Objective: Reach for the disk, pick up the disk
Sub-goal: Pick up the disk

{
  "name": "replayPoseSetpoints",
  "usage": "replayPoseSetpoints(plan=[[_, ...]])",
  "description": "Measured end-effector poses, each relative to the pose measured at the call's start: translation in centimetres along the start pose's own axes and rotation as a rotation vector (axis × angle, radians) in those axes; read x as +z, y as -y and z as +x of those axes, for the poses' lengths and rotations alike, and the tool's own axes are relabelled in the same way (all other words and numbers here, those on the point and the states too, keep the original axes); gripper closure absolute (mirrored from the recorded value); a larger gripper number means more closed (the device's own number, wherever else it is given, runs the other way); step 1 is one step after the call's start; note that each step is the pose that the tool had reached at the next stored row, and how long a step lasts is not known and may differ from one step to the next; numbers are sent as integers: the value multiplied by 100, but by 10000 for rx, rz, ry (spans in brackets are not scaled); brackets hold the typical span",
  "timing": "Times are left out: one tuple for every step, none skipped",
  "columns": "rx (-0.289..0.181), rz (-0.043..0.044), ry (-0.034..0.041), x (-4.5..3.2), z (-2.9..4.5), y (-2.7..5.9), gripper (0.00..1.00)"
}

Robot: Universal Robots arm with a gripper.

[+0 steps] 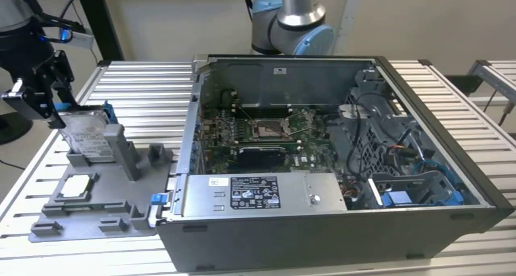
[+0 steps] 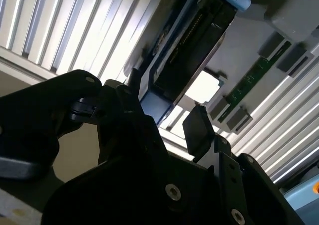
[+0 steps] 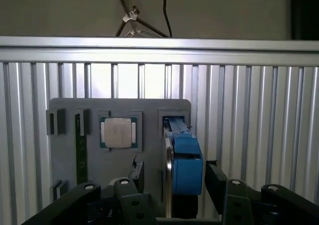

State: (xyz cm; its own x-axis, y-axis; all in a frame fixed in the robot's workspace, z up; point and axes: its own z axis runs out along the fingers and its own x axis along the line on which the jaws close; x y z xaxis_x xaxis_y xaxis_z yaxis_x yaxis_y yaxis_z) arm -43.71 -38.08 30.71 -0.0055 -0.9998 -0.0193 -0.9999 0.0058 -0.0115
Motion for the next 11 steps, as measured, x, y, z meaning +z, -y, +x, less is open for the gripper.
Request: replayPoseSetpoints(plan=[[2,1,2,15,0,-1,0],[3,0,4,29,1,-3,0],[5,2,8,43,1,-4,0],[8,2,13,58,1,-5,0],[9,3,19,73,1,-6,0],[11,6,27,88,2,-7,0],[14,9,35,103,2,-8,0],[17,9,41,117,2,-9,0],[20,11,48,130,2,-9,0],[22,12,53,144,2,-9,0],[25,13,59,157,2,-9,0]])
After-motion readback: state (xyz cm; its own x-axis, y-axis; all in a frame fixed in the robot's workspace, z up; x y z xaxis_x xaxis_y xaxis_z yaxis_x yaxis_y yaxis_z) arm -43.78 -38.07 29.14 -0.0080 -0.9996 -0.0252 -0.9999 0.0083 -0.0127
